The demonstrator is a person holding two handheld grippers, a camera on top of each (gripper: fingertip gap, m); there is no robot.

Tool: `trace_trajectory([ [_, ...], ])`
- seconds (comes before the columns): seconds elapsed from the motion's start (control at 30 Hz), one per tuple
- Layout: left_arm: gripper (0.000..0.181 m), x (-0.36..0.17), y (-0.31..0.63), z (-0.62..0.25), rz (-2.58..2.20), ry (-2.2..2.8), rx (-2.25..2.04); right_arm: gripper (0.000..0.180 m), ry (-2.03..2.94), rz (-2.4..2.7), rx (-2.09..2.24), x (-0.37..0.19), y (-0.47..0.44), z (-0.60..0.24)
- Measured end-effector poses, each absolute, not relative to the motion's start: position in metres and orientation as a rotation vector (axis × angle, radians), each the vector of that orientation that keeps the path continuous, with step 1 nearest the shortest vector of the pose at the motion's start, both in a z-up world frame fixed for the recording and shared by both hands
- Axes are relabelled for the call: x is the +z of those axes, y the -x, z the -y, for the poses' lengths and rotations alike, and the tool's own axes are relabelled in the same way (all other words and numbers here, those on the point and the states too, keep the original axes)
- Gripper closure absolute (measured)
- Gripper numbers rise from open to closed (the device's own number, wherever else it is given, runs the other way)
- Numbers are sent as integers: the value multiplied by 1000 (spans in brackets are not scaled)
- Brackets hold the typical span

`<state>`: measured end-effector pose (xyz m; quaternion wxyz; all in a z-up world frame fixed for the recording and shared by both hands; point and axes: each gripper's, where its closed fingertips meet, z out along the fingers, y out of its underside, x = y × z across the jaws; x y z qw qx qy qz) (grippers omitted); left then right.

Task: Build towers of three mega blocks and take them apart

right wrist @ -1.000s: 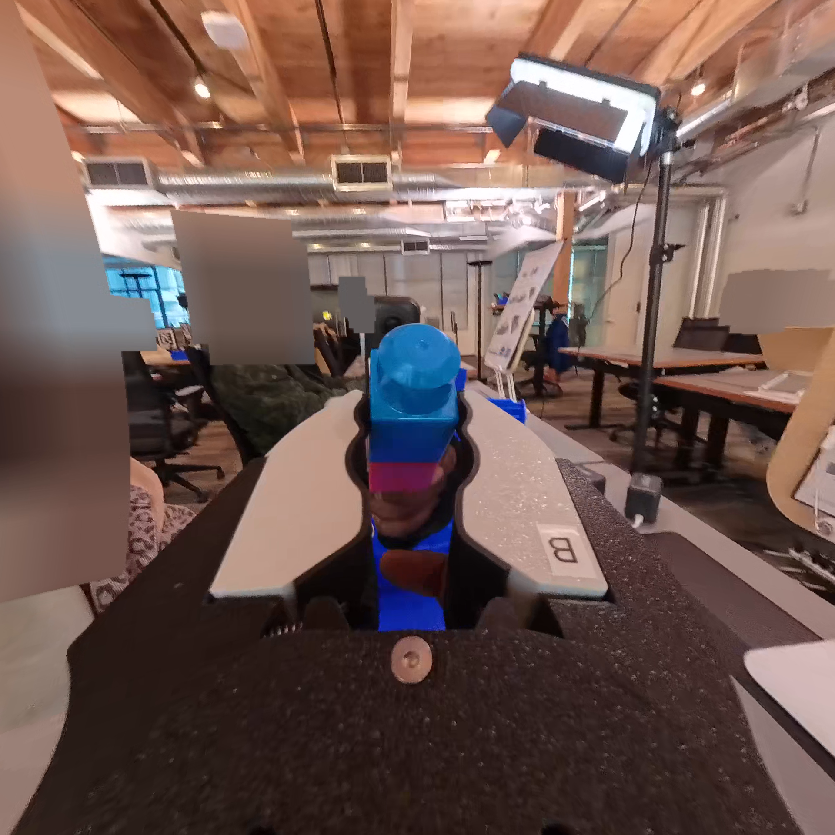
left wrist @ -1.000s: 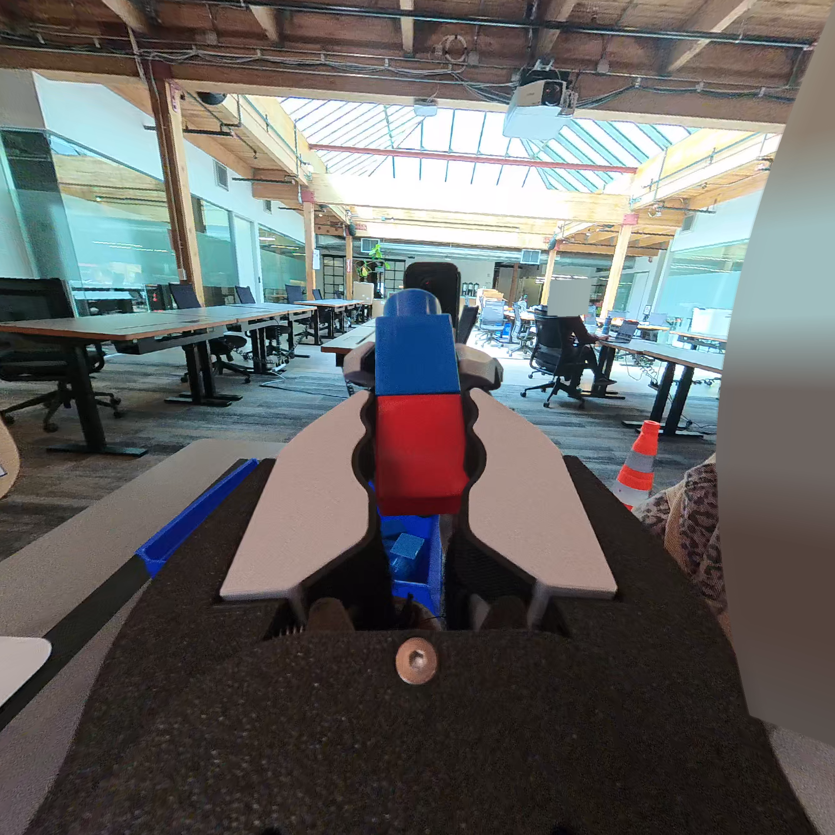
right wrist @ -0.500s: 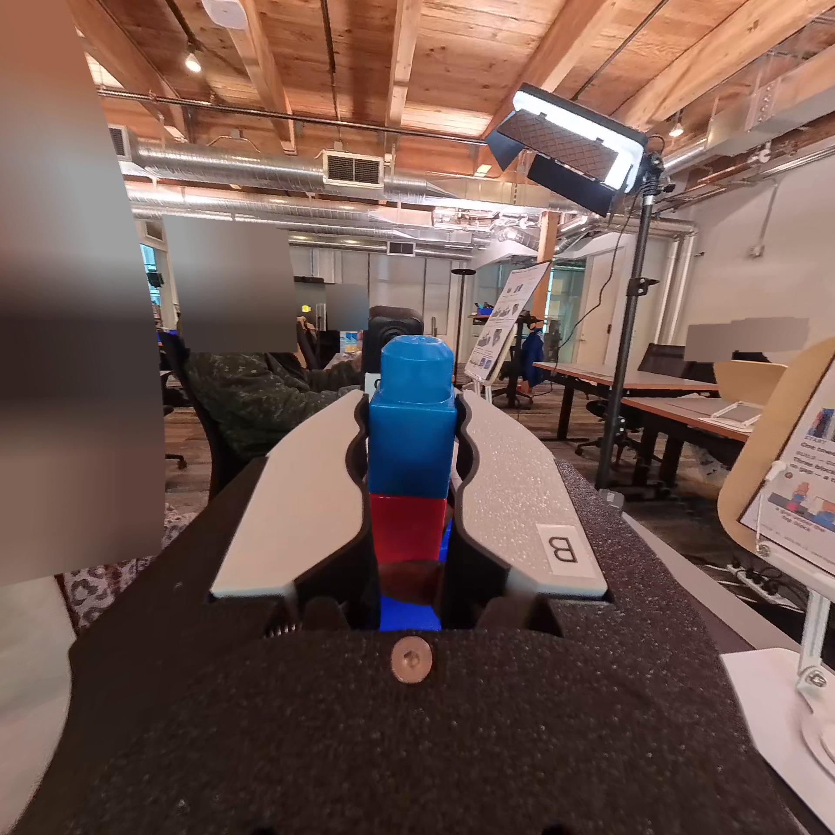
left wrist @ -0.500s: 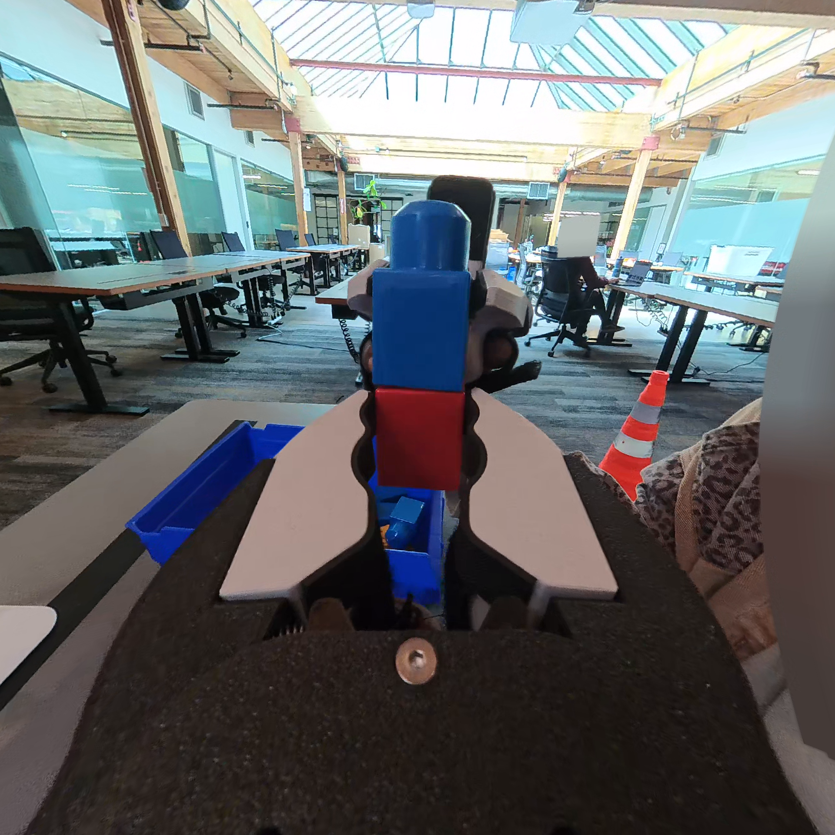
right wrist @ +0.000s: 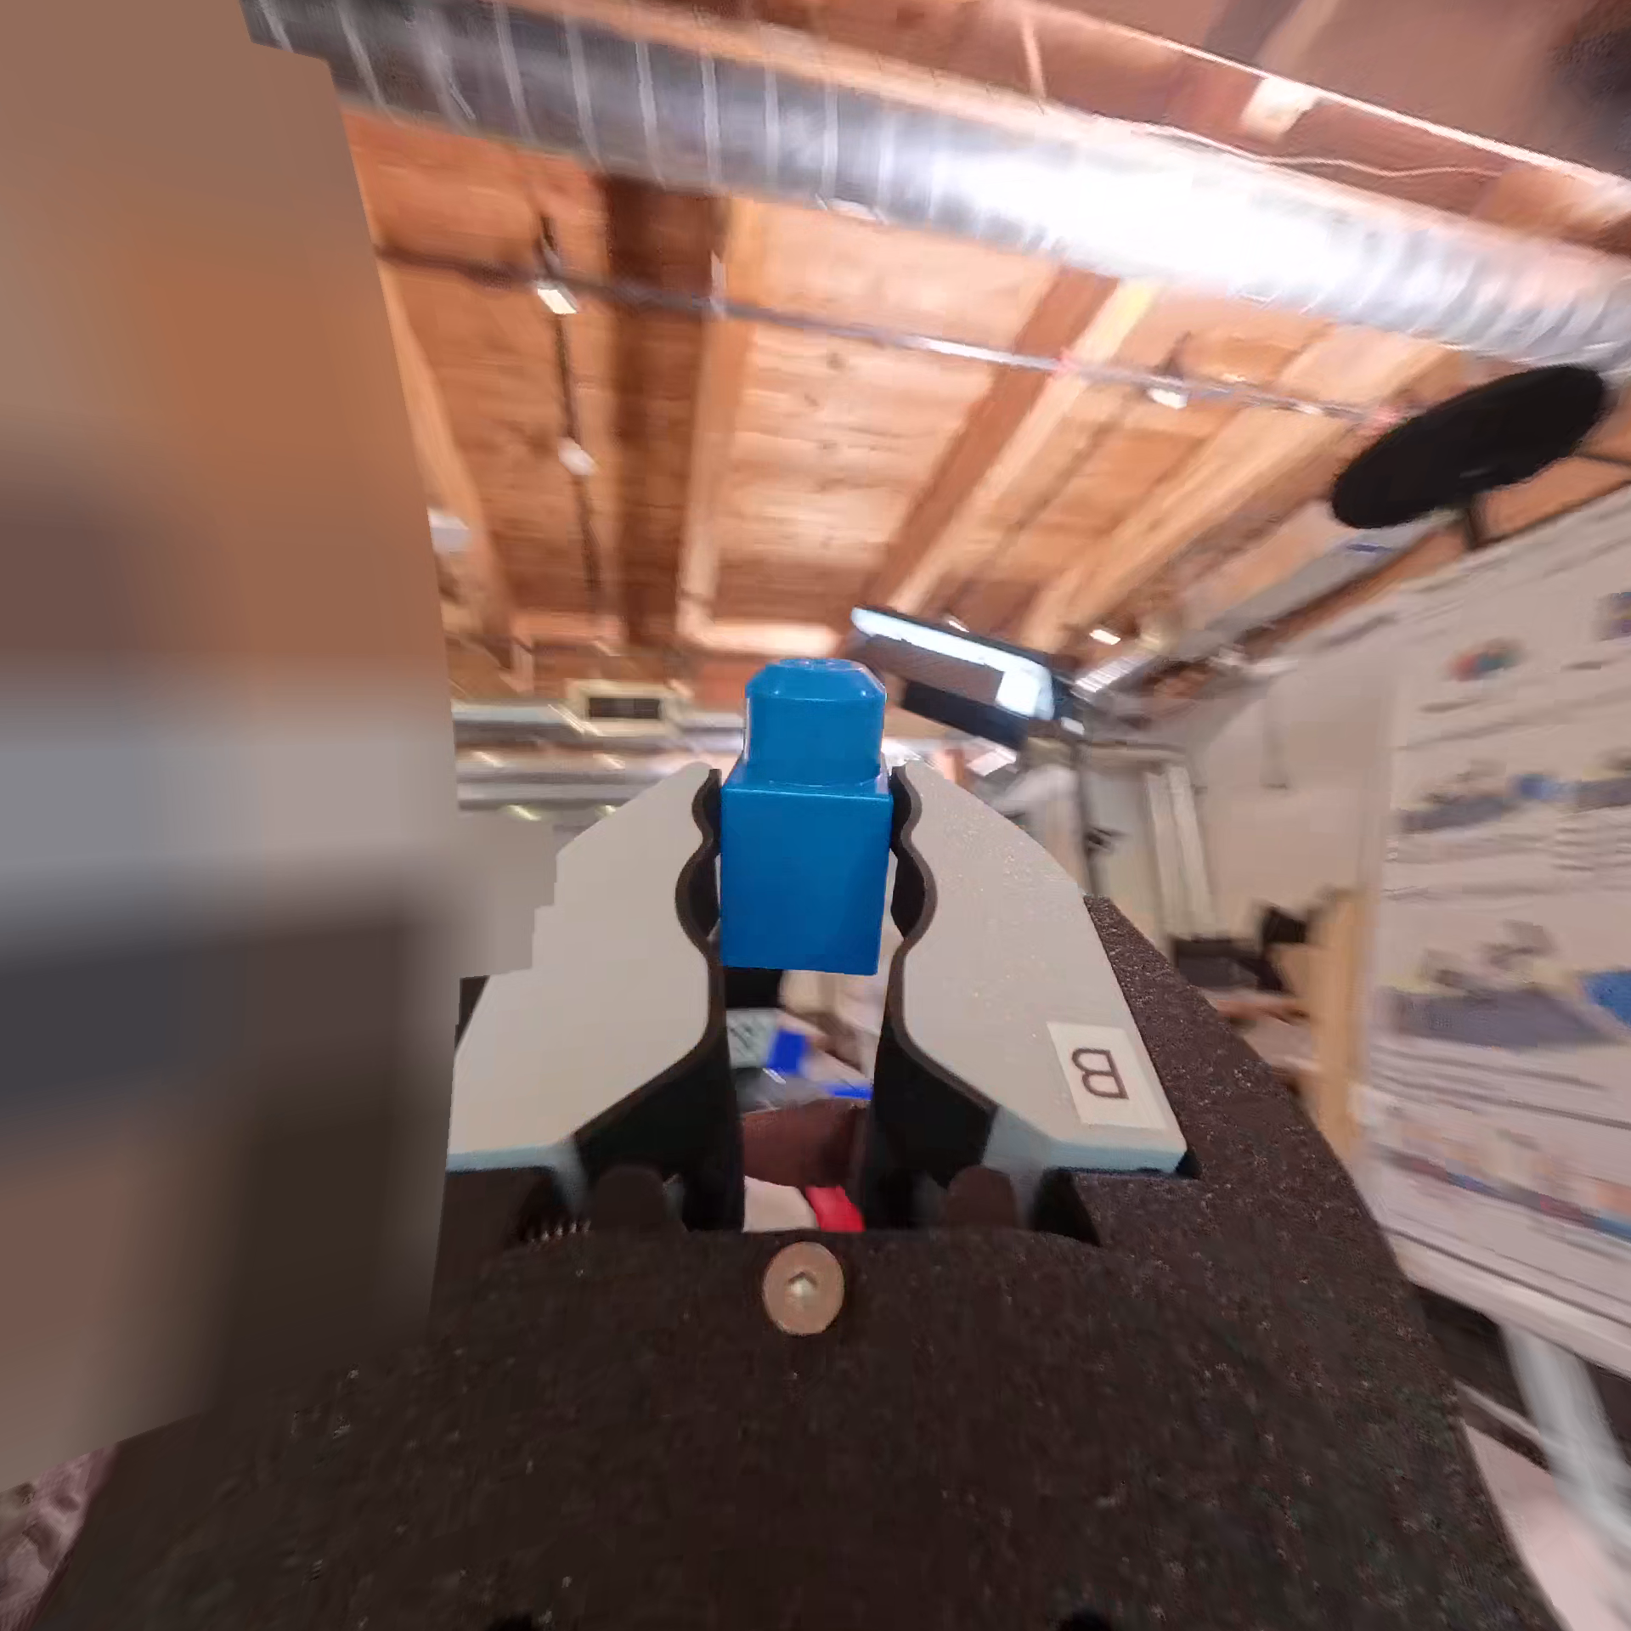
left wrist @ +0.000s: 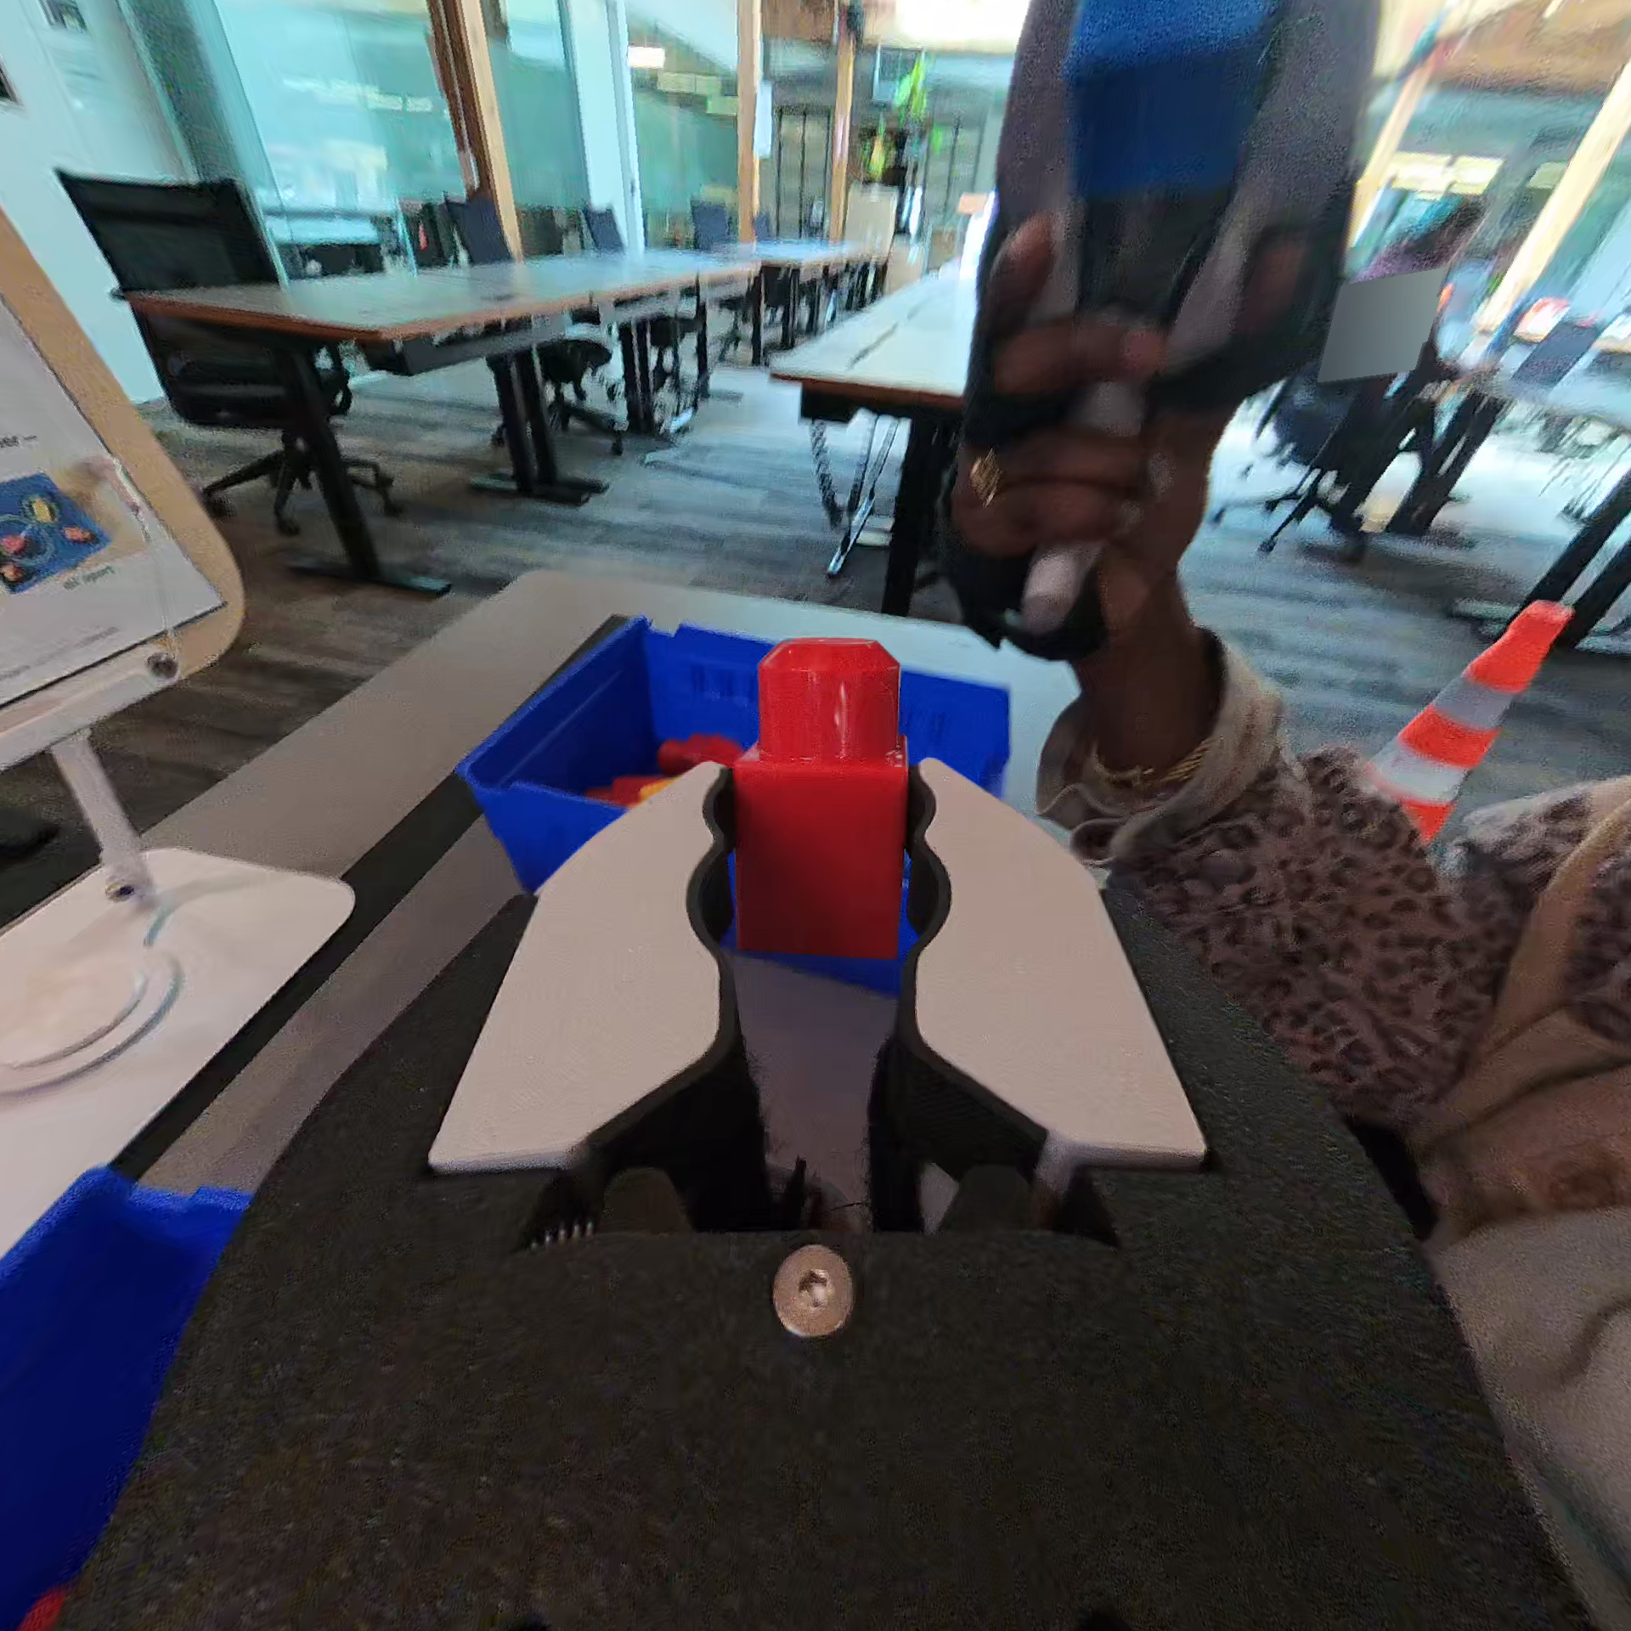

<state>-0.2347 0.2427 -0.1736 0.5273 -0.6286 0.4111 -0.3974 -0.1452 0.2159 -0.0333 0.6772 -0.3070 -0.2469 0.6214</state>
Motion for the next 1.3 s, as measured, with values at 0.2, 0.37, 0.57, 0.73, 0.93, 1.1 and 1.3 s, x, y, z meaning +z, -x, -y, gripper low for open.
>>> trace_trajectory([
  [0.2,144,-133,269,-251,-759,1341,-890,144,1455,476,567,-136,62,-317],
  [0.37,144,-107,292,-248,-636,1234,-884,144,1938,306,196,-236,-2,-366],
  [0.57,144,-103,303,-250,-595,1219,-863,144,2018,155,262,-284,7,-402],
  [0.73,144,-105,296,-249,-623,1224,-844,144,2057,121,204,-305,9,-415],
  [0.93,144,-108,287,-248,-660,1230,-842,135,2078,124,221,-312,12,-416],
  [1.1,144,-111,279,-248,-675,1239,-885,135,1805,296,471,-246,49,-396],
  [1.3,144,-124,263,-248,-769,1276,-840,135,1276,688,957,-126,135,-293],
])
